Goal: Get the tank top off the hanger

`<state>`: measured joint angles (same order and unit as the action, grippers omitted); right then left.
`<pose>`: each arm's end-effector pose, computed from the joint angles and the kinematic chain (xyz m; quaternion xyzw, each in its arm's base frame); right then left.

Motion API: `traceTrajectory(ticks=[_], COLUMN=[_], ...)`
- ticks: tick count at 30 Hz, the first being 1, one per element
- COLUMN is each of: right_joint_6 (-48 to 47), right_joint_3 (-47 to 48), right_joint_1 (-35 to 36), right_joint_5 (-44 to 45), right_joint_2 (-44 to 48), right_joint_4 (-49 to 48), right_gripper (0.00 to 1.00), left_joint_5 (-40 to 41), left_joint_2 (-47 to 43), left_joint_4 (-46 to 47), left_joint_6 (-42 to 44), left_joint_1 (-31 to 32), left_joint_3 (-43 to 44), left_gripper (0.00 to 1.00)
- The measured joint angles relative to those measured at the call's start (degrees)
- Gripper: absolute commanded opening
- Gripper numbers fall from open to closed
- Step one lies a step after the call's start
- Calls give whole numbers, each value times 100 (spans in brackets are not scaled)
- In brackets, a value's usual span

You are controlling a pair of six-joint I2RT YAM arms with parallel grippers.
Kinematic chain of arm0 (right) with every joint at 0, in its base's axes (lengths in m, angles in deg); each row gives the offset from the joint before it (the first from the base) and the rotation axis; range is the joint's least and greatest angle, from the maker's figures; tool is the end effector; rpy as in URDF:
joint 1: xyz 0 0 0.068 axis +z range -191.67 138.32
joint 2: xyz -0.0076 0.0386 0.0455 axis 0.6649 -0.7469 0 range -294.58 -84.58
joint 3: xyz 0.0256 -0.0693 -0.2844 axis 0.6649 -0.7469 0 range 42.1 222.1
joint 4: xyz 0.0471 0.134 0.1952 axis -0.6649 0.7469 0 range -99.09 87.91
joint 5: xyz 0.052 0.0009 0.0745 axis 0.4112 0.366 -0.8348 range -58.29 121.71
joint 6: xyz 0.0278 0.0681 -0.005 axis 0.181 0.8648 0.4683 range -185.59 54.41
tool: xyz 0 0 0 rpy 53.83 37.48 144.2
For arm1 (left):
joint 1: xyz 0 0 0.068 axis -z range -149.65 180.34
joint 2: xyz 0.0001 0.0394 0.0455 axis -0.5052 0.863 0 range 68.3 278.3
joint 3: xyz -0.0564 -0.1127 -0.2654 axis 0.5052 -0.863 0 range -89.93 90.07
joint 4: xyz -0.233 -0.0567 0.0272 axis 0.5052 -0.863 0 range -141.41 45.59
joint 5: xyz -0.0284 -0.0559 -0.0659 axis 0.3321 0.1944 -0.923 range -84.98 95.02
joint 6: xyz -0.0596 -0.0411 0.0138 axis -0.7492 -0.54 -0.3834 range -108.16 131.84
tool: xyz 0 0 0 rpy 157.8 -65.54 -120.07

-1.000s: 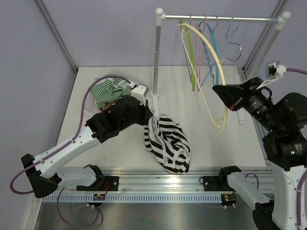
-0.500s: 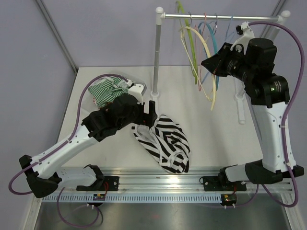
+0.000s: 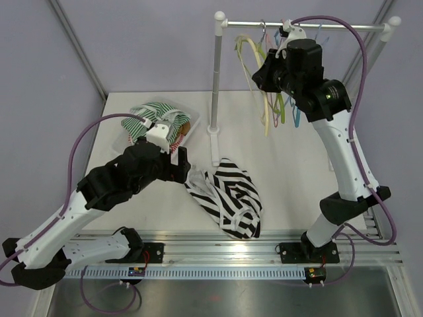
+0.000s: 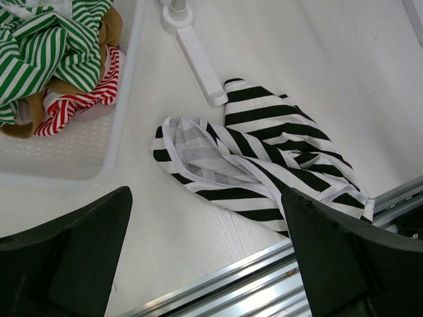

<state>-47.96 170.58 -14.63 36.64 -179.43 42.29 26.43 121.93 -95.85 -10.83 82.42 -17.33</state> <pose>0.2926 0.1434 0.5306 -0.0410 0.8063 0.1918 0.5581 0.1120 -0.1070 0.4023 0.1322 0.8559 -0.1576 0.4746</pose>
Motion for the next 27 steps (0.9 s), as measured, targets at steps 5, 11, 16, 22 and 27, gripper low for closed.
traceTrajectory(ticks=[5, 11, 16, 22, 27], right_joint_6=[-44, -116, -140, -142, -142], right_joint_3=[590, 1239, 1473, 1528, 1528], right_joint_1=[7, 7, 7, 7, 7], right_joint_5=[297, 450, 516, 553, 557], right_joint_2=[-590, -1187, -1467, -1624, -1655], right_joint_4=[-109, -227, -216, -199, -188], right_gripper=[0, 0, 0, 0, 13], left_joint_5=[63, 79, 81, 50, -140], left_joint_2=[-76, -81, -107, -118, -118], left_joint_4=[-59, -76, -72, -26, 179], left_joint_6=[57, 107, 136, 144, 114], left_joint_1=[0, 0, 0, 0, 15], left_joint_3=[-313, -549, -573, -654, -769], left_gripper=[99, 99, 99, 99, 99])
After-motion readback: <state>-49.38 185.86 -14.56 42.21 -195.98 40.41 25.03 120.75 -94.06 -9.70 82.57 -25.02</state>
